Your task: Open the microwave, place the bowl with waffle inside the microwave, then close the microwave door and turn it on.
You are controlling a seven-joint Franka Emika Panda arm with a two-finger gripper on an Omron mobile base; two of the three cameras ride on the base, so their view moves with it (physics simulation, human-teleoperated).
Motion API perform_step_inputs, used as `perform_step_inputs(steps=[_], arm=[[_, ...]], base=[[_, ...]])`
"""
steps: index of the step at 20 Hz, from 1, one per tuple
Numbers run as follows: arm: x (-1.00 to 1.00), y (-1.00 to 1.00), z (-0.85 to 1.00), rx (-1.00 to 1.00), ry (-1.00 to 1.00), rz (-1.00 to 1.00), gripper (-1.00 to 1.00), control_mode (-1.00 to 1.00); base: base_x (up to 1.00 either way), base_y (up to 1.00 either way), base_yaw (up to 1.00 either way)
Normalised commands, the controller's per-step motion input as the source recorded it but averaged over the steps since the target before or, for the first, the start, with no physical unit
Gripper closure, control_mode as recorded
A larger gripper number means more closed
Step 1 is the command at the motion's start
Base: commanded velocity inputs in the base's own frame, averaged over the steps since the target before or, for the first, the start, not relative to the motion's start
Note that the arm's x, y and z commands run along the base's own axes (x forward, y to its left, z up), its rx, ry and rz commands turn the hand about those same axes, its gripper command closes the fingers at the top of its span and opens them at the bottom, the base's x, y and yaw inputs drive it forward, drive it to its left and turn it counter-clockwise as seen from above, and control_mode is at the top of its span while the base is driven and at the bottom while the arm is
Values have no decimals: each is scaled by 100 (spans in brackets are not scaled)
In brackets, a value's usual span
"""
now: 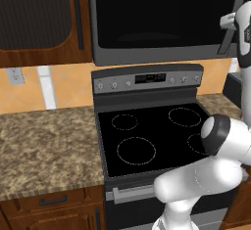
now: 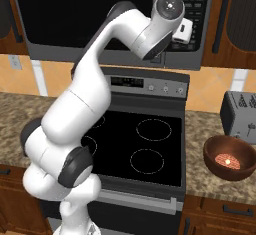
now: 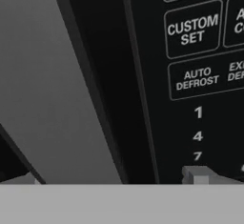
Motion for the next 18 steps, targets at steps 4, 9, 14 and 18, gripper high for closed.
perform_step_inputs(steps=[4, 9, 14, 18], arm=[[26, 0, -9, 2, -2, 0, -100, -100], [39, 0, -18, 1, 0, 0, 100, -100], [25, 0, -1, 0, 0, 0, 100, -100], [6, 8, 0, 0, 0, 0, 100, -100]], base=[[0, 0, 0], [0, 0, 0], [0, 0, 0], [0, 0, 0]])
